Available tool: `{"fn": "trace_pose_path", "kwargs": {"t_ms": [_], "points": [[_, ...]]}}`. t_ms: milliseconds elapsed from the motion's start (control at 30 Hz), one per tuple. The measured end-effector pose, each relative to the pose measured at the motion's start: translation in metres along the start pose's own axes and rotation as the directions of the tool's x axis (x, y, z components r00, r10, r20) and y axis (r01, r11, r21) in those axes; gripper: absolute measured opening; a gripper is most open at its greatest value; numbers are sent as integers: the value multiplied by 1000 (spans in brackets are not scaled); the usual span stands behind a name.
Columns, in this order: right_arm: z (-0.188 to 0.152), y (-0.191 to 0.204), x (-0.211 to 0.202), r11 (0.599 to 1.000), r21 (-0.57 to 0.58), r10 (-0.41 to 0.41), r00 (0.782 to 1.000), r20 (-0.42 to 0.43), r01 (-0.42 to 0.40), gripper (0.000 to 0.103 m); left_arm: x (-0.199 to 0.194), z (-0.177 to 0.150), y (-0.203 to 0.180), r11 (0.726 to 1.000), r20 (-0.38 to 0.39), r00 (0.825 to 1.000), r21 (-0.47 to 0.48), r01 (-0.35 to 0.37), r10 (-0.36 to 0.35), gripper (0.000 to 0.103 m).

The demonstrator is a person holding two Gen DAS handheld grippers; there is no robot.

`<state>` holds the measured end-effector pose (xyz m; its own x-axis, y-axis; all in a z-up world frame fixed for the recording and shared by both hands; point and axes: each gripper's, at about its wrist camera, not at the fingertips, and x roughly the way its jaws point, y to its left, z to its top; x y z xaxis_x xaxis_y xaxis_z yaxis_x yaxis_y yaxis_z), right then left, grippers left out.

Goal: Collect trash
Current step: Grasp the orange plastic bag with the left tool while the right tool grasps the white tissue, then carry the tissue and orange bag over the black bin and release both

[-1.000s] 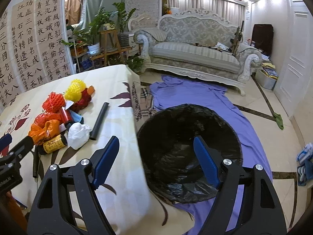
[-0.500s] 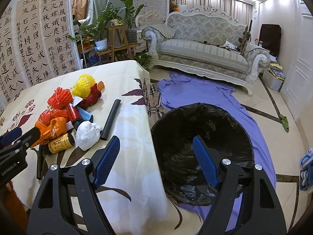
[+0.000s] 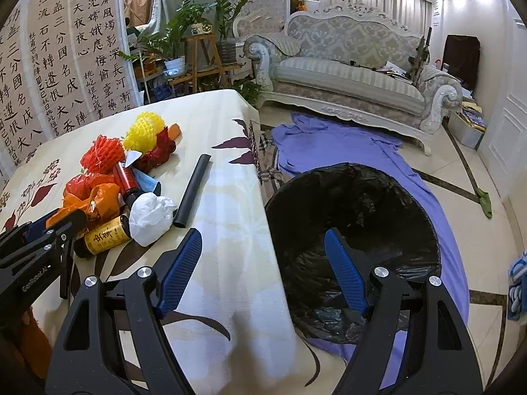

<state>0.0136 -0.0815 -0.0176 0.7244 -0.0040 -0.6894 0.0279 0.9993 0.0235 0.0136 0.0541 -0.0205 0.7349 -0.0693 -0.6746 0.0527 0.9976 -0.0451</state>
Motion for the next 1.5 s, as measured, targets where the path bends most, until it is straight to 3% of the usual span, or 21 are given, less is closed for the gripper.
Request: {"fn": "trace_pose_path", "kwargs": {"t_ms": [267, 433, 500, 800, 933, 1000, 1133, 1500], "points": [[5, 9, -5, 1000, -18, 17, 1000, 15, -17, 75, -27, 6, 10, 999, 57, 998, -27, 18, -16, 40], [11, 28, -6, 997, -51, 57, 998, 25, -56, 74, -39, 10, 23, 999, 86, 996, -48, -5, 10, 40], [13, 37, -5, 995, -70, 78, 997, 27, -76, 65, -41, 9, 32, 998, 95, 995, -59, -27, 33, 40], [19, 70, 13, 983, -114, 141, 990, -19, -142, 55, -47, 2, 71, 987, 110, 986, -110, -116, 128, 40], [16, 77, 24, 977, -127, 162, 985, -64, -169, 44, -46, -3, 82, 983, 100, 984, -129, -133, 147, 40], [13, 80, 27, 975, -131, 168, 982, -81, -178, 30, -45, -5, 86, 981, 95, 984, -137, -137, 150, 40], [11, 82, 25, 973, -137, 176, 981, -81, -186, 22, -45, -8, 89, 981, 95, 985, -144, -129, 143, 40], [15, 52, 1, 986, -104, 130, 991, -12, -131, 22, -54, -1, 57, 993, 140, 988, -111, -43, 58, 40]]}}
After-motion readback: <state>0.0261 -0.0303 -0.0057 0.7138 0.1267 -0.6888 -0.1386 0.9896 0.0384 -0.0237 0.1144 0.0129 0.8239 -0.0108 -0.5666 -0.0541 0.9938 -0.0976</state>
